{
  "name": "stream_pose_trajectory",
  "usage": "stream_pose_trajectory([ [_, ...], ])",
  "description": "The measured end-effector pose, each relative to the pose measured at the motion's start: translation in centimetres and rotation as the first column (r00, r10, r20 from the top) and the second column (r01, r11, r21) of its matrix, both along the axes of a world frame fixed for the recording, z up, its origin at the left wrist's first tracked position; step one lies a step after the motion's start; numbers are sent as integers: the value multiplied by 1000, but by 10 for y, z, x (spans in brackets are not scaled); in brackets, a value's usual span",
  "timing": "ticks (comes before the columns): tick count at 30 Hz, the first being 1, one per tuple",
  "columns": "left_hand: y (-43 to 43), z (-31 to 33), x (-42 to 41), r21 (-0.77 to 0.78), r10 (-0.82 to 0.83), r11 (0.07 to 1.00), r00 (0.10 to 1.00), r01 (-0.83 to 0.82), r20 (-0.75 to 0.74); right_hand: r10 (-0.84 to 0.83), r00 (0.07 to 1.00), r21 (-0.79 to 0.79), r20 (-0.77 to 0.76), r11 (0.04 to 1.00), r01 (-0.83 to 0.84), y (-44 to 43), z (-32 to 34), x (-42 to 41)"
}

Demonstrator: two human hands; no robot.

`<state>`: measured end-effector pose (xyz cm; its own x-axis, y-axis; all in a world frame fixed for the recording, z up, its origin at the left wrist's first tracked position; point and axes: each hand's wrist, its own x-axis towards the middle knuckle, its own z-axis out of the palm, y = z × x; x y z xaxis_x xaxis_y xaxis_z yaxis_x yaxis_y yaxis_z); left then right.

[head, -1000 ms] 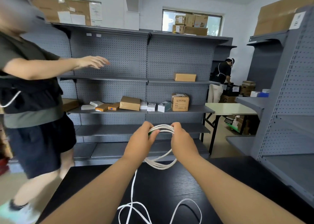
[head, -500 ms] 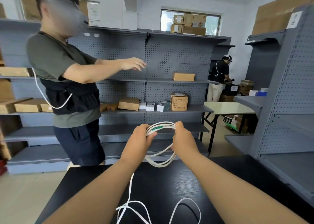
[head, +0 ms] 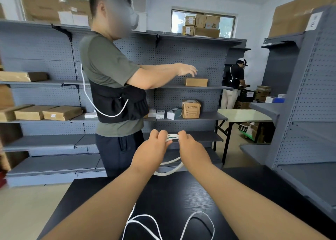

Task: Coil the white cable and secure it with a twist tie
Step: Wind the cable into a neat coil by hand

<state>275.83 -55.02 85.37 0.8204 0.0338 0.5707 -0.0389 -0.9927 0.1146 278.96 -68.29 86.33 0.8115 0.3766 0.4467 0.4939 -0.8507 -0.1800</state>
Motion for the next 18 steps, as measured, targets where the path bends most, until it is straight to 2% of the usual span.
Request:
stream_pose_trajectory([
  [4, -3, -3, 1, 13, 36, 999, 999, -36, 19, -28, 998, 68, -51, 997, 31, 1, -1, -2],
  [11, -5, -4, 2, -299, 29, 954, 999, -18, 35, -60, 977, 349, -206, 928, 131, 0, -4, 3],
  [14, -7, -4, 0, -278, 51, 960, 998, -39, 36, -96, 977, 301, -191, 942, 151, 1, -3, 2],
  [18, -4, -6, -1, -163, 43, 986, 999, -41, 9, -56, 998, 119, -40, 991, 60, 3, 0, -1],
])
